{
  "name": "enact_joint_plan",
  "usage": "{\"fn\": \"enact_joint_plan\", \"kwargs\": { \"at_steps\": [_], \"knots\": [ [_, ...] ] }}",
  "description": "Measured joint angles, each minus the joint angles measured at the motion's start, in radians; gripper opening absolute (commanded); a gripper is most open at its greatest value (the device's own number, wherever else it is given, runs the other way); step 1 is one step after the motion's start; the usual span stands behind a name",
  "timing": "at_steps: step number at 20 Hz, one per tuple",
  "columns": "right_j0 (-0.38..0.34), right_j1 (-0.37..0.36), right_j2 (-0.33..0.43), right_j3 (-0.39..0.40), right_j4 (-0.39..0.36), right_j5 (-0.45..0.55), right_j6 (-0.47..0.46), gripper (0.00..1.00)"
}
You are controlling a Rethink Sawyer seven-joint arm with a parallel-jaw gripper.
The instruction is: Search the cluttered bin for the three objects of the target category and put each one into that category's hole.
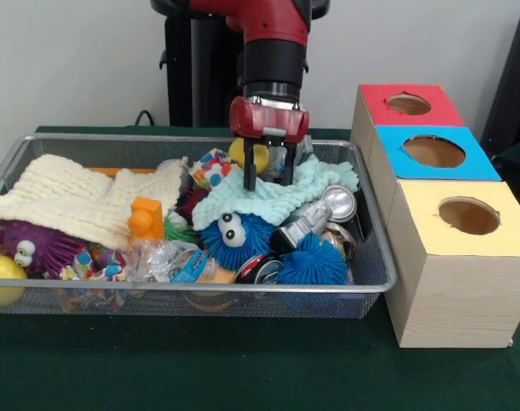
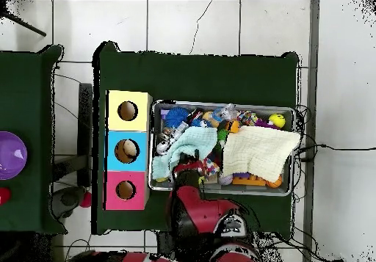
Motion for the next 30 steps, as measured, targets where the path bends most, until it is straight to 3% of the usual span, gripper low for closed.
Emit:
{"fn": "enact_joint_plan", "kwargs": {
  "at_steps": [6,13,14,19,22,26,29,30],
  "knots": [
    [0.044,0.114,-0.048,-0.103,0.000,-0.001,0.000,1.00],
    [0.042,0.172,-0.078,-0.198,-0.004,-0.004,0.000,1.00],
    [0.039,0.178,-0.078,-0.207,-0.006,-0.004,0.000,0.00],
    [-0.036,0.140,-0.010,-0.217,-0.129,0.050,0.000,0.00],
    [-0.225,0.044,0.170,-0.198,-0.294,0.228,0.000,0.00],
    [-0.438,-0.030,0.362,-0.169,-0.372,0.429,0.000,0.00],
    [-0.640,-0.085,0.536,-0.142,-0.390,0.634,-0.001,0.00],
    [-0.737,-0.109,0.622,-0.134,-0.390,0.736,-0.003,0.00]
  ]
}}
